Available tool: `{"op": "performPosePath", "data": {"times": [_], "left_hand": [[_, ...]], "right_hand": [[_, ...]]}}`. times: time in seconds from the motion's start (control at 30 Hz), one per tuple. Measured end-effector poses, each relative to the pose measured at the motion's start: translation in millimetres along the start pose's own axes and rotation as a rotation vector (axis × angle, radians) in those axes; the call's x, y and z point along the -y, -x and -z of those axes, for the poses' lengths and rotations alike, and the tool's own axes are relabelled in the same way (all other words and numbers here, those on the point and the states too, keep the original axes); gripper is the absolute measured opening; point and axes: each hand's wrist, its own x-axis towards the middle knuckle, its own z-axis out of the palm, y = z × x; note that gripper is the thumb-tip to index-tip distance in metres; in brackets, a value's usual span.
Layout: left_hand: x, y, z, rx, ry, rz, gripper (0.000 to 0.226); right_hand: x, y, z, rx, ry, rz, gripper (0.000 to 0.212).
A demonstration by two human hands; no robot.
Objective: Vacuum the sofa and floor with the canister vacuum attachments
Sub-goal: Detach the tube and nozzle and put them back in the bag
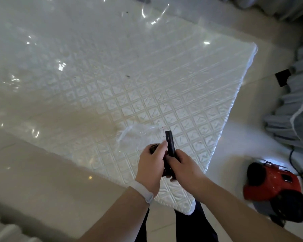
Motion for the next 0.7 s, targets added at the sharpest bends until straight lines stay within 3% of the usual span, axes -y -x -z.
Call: {"op": "performPosePath", "data": {"times": [0.3, 0.5, 0.7], "left_hand": [[3.0, -16.9, -24.2, -0.036, -0.011, -0.024, 0.034], [-7.6, -10.9, -34.9, -0.063, -0.155, -0.046, 0.03], [-11.3, -18.9, -13.1, -0.172, -0.69, -0.399, 0.02]], "right_hand": [[-16.0, -16.1, 22.3, 0.086, -0.016, 0.067, 0.016], [-14.7, -20.2, 31.9, 0.115, -0.011, 0.071, 0.019], [-28.3, -29.6, 49.6, 0.071, -0.021, 0.071, 0.015]]}}
